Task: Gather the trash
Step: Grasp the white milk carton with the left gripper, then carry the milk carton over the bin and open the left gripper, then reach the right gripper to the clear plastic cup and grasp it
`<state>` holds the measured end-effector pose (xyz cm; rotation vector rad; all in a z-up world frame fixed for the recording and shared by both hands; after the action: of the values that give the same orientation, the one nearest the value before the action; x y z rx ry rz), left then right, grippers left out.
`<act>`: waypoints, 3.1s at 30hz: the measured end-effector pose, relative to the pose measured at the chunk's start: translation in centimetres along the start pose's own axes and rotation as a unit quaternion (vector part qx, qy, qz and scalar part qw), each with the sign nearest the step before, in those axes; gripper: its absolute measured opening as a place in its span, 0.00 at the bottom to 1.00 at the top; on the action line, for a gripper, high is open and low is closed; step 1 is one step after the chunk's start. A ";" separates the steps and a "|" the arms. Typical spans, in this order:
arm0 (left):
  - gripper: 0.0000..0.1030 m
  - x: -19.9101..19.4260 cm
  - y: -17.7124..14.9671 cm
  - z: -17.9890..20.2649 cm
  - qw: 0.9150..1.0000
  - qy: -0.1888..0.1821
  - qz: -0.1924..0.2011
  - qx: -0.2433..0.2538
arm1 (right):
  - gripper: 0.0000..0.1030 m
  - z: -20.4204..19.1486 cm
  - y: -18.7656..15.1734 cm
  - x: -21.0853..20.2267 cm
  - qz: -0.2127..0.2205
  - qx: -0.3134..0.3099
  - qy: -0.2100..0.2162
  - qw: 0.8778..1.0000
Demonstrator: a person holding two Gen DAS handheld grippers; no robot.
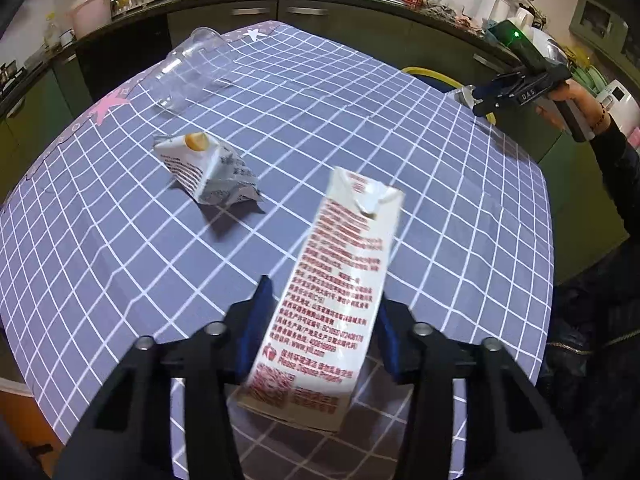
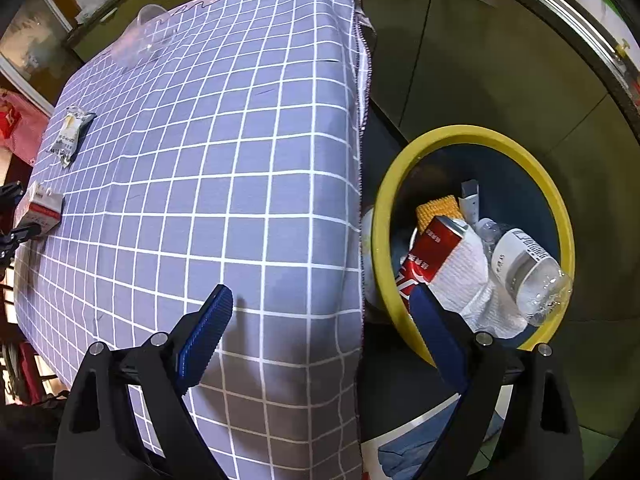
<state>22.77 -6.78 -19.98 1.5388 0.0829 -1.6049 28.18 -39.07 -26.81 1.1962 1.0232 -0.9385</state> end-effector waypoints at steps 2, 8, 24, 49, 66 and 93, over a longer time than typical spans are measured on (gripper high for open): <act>0.34 0.1 -0.1 0.5 1.000 -0.002 0.001 -0.001 | 0.86 -0.1 -0.2 0.0 0.001 -0.001 0.002 1.000; 0.33 -0.1 -0.2 1.6 1.000 0.018 0.011 -0.020 | 0.86 0.1 -0.9 -1.1 0.016 0.004 0.015 1.000; 0.33 -2.3 5.2 8.5 0.999 0.009 0.052 0.011 | 0.86 2.2 -4.2 -5.8 0.076 0.042 0.047 0.995; 0.33 20.8 31.5 20.8 0.992 -0.097 -0.024 0.074 | 0.86 21.4 -20.8 -7.6 0.118 0.261 0.042 0.957; 0.77 13.6 28.8 17.1 0.991 -0.090 0.097 0.020 | 0.86 19.4 -18.3 -7.8 0.121 0.231 0.054 0.964; 0.87 -4.9 5.9 -2.4 0.956 0.092 0.270 -0.075 | 0.85 -20.6 26.2 -5.2 0.095 -0.123 0.135 0.979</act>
<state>27.46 -6.34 -13.47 1.4323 -0.1046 -1.0013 49.27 -14.97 -16.15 1.2075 1.1792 -0.4920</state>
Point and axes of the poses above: each gripper's, at about its wrist camera, not at the fingertips, and x roughly the way its jaws point, z to its right, y to its top, the point moved 8 cm from there along x, roughly the way its jaws point, and after that the axes turned 9 degrees about -y, right-handed, at the moved point
